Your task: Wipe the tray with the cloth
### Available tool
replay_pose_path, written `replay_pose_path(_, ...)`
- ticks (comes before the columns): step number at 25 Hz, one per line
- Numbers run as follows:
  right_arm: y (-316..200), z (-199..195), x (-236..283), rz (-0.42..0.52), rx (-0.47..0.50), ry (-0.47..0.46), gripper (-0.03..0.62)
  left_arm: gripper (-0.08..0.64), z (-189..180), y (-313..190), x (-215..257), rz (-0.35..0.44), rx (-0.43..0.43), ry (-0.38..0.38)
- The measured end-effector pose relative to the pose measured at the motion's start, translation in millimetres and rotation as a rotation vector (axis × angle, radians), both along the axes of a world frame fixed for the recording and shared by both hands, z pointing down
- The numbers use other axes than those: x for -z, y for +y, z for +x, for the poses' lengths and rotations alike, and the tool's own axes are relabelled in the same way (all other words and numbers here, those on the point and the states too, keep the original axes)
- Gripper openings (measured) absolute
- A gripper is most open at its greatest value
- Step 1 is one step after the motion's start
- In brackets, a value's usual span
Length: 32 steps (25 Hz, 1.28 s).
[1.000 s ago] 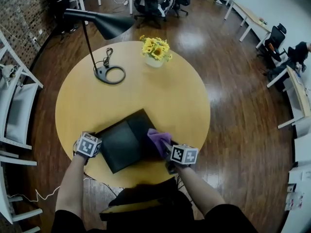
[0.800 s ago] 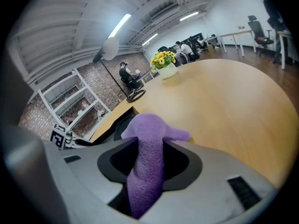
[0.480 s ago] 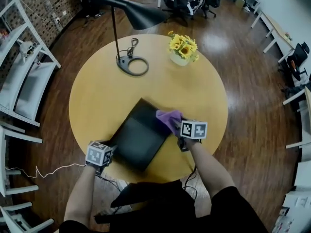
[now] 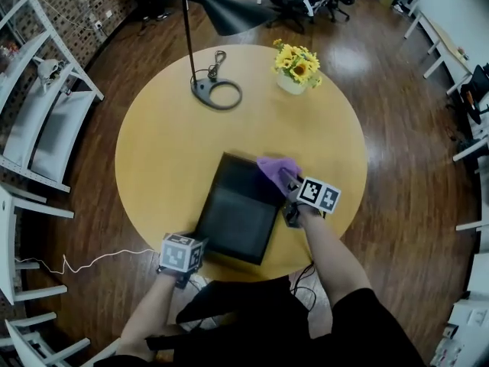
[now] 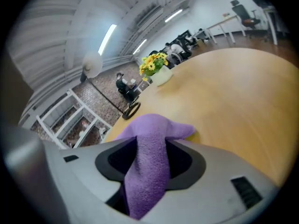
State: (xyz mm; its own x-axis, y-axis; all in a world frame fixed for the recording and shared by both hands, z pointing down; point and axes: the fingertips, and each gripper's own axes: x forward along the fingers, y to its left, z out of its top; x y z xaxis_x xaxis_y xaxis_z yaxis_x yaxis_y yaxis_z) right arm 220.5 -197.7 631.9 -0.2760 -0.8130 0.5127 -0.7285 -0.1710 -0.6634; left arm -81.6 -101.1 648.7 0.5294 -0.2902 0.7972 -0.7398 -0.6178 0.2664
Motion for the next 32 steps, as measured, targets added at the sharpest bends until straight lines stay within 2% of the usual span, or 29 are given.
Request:
replay_pose_path(3,21,9,-5,0.018,-0.159,-0.101,0.184,0.173,2,3,-3,-0.013,-0.021,-0.002)
replay_pose_path(6,46,5,-10,0.021,-0.226,-0.152,0.166,0.175,4,4,-7,-0.026,-0.050,-0.008)
replay_pose_path(14,112,-48,-12,0.006,-0.228,-0.170,0.152,0.175,11,4,6,0.009,-0.090,-0.006)
replay_pose_path(24,182,-95,-20,-0.042,-0.176,-0.247,0.135,0.175,12,8,6,0.022,-0.054,0.034)
replay_pose_path(32,182,-95,-19,-0.060,-0.158,-0.207,0.129,0.175,14,11,9,0.020,-0.019,0.043)
